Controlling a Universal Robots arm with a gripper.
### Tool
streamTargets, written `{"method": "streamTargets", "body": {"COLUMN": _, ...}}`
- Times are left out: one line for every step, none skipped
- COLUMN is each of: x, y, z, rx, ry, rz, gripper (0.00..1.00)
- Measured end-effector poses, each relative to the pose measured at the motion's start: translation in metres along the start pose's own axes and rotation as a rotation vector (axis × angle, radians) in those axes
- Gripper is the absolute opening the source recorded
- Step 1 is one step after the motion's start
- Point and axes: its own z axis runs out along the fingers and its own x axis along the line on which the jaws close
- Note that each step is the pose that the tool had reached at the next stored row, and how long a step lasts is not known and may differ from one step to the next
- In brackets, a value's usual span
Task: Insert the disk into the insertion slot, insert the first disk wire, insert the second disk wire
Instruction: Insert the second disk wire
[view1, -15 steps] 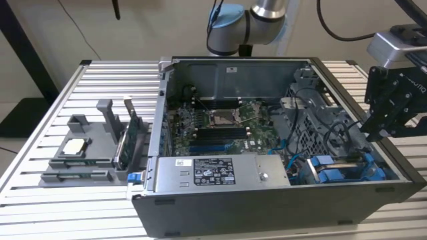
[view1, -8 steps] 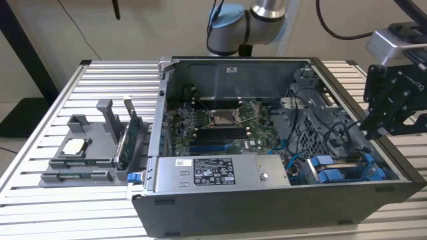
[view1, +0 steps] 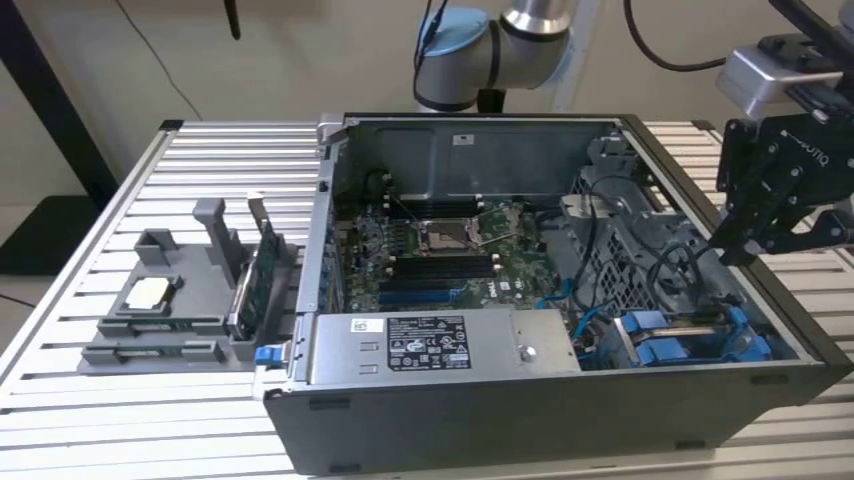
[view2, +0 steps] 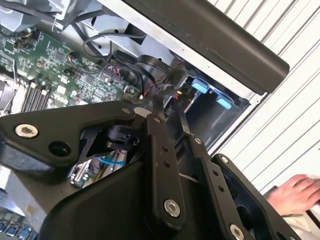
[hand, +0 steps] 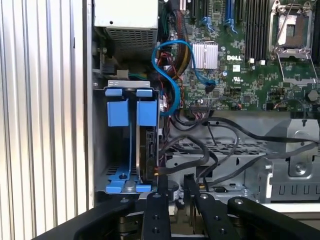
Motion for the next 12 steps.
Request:
{"method": "streamTargets", "body": {"x": -0.0019, "y": -0.0001, "z": 0.0001, "rx": 0.0001, "ry": 0.0006, "rz": 0.0, "gripper": 0.27}}
{"method": "streamTargets", "body": {"x": -0.0041, "y": -0.0003, "z": 0.0003, "rx": 0.0, "ry": 0.0011, "rz": 0.0, "gripper": 0.27}}
{"method": "streamTargets", "body": {"x": -0.0061, "y": -0.0005, "z": 0.0005, "rx": 0.0, "ry": 0.0016, "rz": 0.0, "gripper": 0.27}}
{"method": "streamTargets", "body": {"x": -0.0079, "y": -0.0006, "z": 0.0006, "rx": -0.0001, "ry": 0.0021, "rz": 0.0, "gripper": 0.27}}
{"method": "streamTargets", "body": {"x": -0.0097, "y": -0.0009, "z": 0.0007, "rx": -0.0001, "ry": 0.0027, "rz": -0.001, "gripper": 0.27}}
{"method": "streamTargets", "body": {"x": -0.0127, "y": -0.0012, "z": 0.001, "rx": 0.0, "ry": 0.0035, "rz": -0.001, "gripper": 0.27}}
{"method": "streamTargets", "body": {"x": -0.014, "y": -0.0013, "z": 0.001, "rx": 0.0, "ry": 0.0039, "rz": -0.001, "gripper": 0.27}}
{"method": "streamTargets", "body": {"x": -0.0148, "y": -0.0015, "z": 0.0011, "rx": -0.0001, "ry": 0.004, "rz": -0.002, "gripper": 0.27}}
{"method": "streamTargets", "body": {"x": -0.015, "y": -0.0015, "z": 0.0011, "rx": -0.0001, "ry": 0.004, "rz": -0.002, "gripper": 0.27}}
{"method": "streamTargets", "body": {"x": -0.015, "y": -0.0015, "z": 0.0011, "rx": -0.0002, "ry": 0.004, "rz": -0.002, "gripper": 0.27}}
{"method": "streamTargets", "body": {"x": -0.0151, "y": -0.0016, "z": 0.0011, "rx": -0.0002, "ry": 0.0041, "rz": -0.003, "gripper": 0.27}}
{"method": "streamTargets", "body": {"x": -0.0151, "y": -0.0016, "z": 0.0011, "rx": -0.0002, "ry": 0.004, "rz": -0.003, "gripper": 0.27}}
